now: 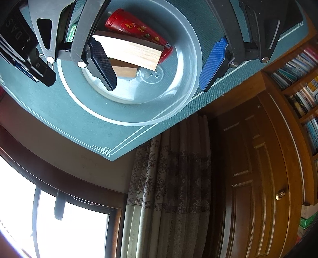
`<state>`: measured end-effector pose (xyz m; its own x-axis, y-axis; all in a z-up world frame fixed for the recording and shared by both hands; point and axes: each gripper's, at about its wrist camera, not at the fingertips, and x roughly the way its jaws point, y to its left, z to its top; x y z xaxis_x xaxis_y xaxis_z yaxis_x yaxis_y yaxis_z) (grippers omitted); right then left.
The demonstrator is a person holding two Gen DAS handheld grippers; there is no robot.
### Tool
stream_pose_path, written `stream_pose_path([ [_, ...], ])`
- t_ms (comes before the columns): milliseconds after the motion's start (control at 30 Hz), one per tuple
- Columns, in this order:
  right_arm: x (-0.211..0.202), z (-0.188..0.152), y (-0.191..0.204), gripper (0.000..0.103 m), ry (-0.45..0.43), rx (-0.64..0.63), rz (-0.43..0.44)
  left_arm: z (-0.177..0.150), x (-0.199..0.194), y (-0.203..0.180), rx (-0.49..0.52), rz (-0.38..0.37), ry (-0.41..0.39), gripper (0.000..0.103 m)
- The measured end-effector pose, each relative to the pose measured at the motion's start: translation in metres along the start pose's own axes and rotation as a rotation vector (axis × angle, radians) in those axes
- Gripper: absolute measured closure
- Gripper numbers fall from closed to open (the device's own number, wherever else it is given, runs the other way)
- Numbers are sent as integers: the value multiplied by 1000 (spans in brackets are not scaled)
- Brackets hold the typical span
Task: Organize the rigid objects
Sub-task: 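Lower the gold ring into the bowl with the right tool and release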
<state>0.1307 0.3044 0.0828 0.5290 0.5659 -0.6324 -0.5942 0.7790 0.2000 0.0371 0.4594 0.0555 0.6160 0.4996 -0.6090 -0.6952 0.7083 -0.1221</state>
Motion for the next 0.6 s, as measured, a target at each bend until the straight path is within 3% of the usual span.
stream_pose_path([
  [333, 18, 5, 5, 65, 16, 32, 73, 0, 5, 3, -11, 9, 17, 17],
  [433, 14, 3, 2, 53, 2, 40, 83, -3, 5, 4, -8, 5, 27, 17],
  [600, 5, -5, -7, 53, -4, 55, 59, -6, 3, -2, 11, -5, 28, 17],
])
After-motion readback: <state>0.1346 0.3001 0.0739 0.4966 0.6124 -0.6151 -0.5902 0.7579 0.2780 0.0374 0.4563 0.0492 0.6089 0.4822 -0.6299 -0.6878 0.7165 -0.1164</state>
